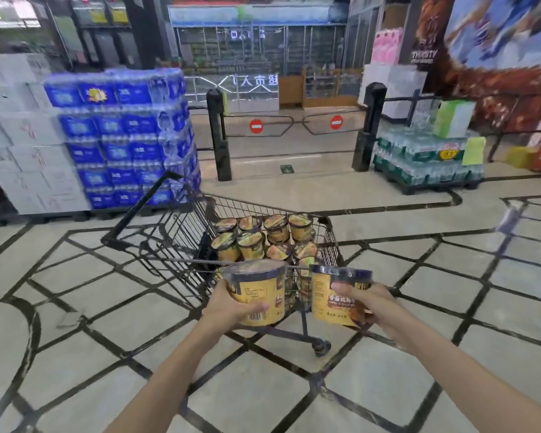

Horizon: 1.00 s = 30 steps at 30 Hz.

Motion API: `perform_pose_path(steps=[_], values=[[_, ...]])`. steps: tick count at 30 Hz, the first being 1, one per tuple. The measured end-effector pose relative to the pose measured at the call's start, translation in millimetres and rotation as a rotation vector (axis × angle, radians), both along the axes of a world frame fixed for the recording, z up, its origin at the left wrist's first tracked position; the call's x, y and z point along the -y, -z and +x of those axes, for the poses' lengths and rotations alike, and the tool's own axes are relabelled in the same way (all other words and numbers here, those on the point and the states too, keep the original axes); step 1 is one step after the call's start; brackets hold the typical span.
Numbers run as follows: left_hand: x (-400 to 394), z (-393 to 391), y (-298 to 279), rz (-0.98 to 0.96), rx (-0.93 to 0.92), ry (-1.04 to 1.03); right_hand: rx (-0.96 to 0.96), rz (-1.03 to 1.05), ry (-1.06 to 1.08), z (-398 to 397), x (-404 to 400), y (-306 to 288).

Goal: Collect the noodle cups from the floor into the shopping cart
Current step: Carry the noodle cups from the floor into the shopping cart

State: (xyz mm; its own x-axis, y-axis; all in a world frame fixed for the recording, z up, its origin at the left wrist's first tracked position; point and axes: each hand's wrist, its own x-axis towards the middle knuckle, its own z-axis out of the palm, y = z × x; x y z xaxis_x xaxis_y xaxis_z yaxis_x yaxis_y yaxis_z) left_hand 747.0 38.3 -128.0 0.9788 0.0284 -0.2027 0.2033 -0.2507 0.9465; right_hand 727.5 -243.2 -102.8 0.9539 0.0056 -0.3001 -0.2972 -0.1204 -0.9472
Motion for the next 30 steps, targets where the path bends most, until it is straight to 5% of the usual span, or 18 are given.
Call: perform_pose_path(steps=[18,30], values=[[47.0,345.2,85.3,0.056,-0.176,-0.089,-0.109,0.061,0.037,366.9,4.0,119.7],[69.0,446.8,190.3,-0.131,-0.429,-0.185,-0.199,-0.027,0.104,452.5,7.7,196.7]])
